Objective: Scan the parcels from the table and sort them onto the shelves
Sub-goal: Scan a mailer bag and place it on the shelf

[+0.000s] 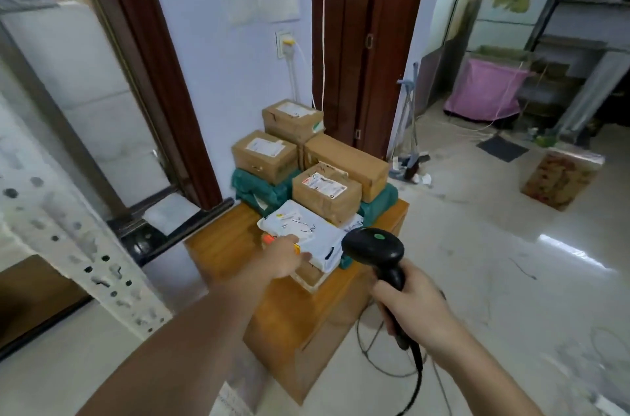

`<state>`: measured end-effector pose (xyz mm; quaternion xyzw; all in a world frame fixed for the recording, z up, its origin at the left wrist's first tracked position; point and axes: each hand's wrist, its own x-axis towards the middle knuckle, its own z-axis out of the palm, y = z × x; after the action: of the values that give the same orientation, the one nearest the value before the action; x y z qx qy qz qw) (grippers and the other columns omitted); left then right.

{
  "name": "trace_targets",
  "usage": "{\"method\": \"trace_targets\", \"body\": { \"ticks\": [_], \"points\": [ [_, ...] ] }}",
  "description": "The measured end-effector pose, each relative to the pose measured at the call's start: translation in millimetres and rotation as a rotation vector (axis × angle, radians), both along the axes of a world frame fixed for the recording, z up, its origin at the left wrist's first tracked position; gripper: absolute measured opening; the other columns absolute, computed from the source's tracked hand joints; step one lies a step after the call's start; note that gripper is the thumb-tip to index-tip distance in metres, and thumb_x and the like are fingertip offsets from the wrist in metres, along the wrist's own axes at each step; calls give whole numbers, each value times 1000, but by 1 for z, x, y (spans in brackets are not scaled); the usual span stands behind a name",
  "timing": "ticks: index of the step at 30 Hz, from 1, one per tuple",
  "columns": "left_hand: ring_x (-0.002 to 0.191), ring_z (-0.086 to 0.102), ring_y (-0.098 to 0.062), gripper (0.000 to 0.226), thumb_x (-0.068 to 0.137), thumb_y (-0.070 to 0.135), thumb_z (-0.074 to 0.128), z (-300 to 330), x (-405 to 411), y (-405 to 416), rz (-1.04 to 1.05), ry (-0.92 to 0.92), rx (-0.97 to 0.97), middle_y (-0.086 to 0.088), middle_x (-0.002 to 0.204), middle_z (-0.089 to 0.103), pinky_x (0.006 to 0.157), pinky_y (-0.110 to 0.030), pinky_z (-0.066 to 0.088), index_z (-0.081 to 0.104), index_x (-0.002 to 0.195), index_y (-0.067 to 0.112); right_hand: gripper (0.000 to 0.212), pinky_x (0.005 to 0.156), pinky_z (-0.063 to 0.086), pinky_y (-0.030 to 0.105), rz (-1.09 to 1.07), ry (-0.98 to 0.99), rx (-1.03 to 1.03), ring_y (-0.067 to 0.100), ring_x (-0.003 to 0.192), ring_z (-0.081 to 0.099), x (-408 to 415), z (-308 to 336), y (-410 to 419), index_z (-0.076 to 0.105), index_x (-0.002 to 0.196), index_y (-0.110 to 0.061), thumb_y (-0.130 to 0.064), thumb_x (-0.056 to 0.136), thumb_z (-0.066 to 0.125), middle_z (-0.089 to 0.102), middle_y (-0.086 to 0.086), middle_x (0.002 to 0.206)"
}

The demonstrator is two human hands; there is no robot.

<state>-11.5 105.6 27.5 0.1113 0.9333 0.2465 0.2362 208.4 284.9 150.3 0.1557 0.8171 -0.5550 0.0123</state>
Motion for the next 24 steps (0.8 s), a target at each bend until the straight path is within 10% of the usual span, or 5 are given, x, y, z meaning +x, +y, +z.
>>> {"method": "trace_targets", "body": {
  "ticks": [10,24],
  "points": [
    [117,61,-28,38,101,34,64,-59,-58,22,555,-260,274,-9,125,61,99,-35,49,58,131,11,8,50,43,31,181,-144,-60,14,45,50,-117,-22,43,58,88,-17,-10,90,60,52,5,57],
    [83,65,-23,52,97,54,63,-112,-126,28,1014,-485,435,-8,107,65,74,-44,57,54,129,14,12,47,46,24,219,-271,-93,14,40,49,-197,-44,58,56,97,-15,-4,93,58,53,5,48]
  ]
}}
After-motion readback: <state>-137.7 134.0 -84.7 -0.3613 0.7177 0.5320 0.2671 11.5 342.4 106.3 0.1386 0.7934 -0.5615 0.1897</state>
